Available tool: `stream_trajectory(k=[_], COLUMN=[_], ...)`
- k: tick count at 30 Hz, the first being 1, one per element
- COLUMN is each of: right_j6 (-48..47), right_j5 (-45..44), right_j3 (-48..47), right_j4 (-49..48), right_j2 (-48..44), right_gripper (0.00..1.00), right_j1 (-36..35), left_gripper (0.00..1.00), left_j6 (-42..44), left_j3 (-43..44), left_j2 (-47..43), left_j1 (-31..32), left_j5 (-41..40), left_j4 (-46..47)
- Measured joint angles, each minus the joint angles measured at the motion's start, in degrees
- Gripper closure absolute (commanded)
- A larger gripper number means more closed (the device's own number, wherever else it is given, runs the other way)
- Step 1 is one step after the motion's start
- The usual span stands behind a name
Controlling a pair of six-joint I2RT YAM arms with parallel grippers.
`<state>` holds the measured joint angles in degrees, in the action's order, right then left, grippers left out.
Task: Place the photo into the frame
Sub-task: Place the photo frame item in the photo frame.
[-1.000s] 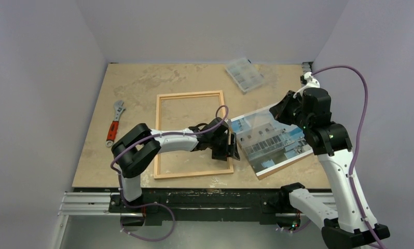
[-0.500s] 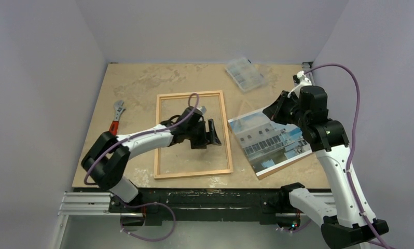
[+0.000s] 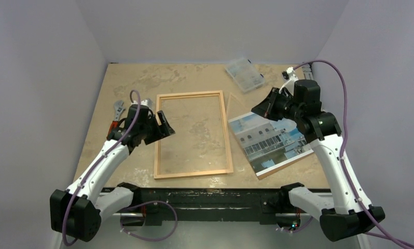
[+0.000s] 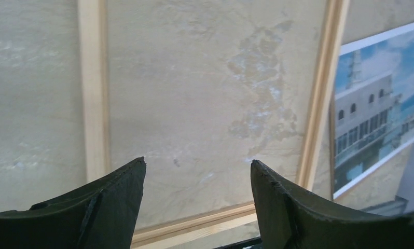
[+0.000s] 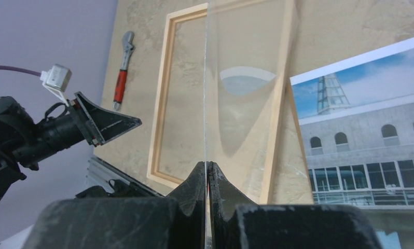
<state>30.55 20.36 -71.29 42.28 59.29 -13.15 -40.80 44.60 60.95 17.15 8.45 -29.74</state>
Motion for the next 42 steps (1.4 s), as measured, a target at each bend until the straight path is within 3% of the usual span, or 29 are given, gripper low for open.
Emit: stream_trajectory(k=[5,11,18,30,38,42], right_j6=[3.34,7.13,12.72,21.29,23.47,25.70], right_j5=[5.18,6.80,7.89,9.55,8.26,4.63], right_j3=[1.27,3.28,5.20,4.76,4.98,11.37], right_j4=[-5.16,-11.17,-19.93,-31.54,-37.20,-42.47], right_j2=[1.97,5.29,9.40,15.74,16.59,15.43], right_gripper=[1.00,1.00,1.00,1.00,1.00,1.00], right_j1=[-0.20,-4.76,-12.13,-16.90,-17.59,-17.59], left_gripper=[0.30,0.32,0.35,0.40,0.44,0.45], left_j6=[3.41,3.98,3.32,2.38,1.31,-0.31], left_j3=[0.00,-1.92,-6.88,-7.87,-2.62,-1.60], left_j2=[-1.92,-0.94,-2.47,-4.76,-4.31,-3.48], left_j1=[-3.54,-7.15,-10.38,-16.17,-20.44,-20.79], left_j5=[-5.53,-8.24,-8.52,-6.29,-5.53,-5.90], left_j4=[-9.22,-13.35,-13.79,-12.94,-13.35,-11.85])
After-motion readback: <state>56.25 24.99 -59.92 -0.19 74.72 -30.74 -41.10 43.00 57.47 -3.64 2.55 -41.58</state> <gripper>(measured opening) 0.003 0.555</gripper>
